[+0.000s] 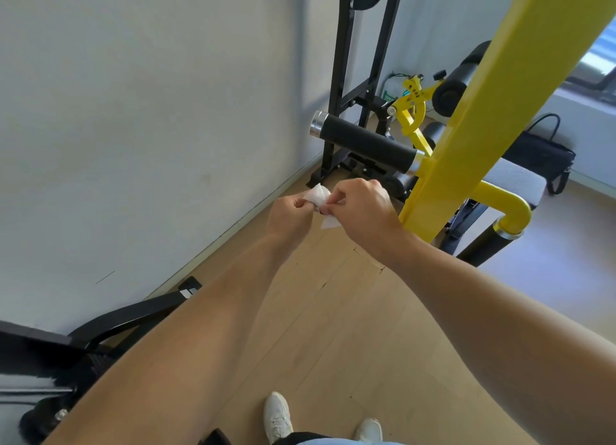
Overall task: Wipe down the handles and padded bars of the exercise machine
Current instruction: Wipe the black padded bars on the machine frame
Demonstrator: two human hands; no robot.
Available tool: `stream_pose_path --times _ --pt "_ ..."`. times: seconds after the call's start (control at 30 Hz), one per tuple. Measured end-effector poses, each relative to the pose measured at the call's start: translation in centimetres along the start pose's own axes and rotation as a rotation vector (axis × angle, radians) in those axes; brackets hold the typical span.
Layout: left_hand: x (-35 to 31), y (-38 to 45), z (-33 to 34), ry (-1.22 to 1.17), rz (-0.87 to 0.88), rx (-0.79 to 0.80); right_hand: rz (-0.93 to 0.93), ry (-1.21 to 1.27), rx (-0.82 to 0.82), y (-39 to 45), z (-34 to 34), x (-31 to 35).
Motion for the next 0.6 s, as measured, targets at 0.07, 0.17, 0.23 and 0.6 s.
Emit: stream_pose_path --times 0.07,0.17,0.23,0.6 --pt "0.21 -0.16 -0.01 -0.036 0.037 0.046 0.046 0.0 0.067 0.37 0.29 -0.09" --pt "0.15 -0.18 -0.07 -0.059 0.021 0.065 0.061 0.053 0.019 0.22 0.55 -0.42" --pt "0.11 -0.16 -0.14 -0.06 0.017 0.056 0.085 0.08 -0.036 0.16 0.6 -0.7" --pt "0.17 -0.02 0.14 -0.053 0.042 0.032 0.054 -0.554 0.241 -0.49 0.0 0.08"
Point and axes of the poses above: each hand's wrist, its own y-axis towards the middle knuckle, its own z-axis out of the palm, x = y × z, the point moved 1 cm from there along y, towards the middle knuckle, and after that the axes turned 9 degrees about -z, right-handed, at the moved point
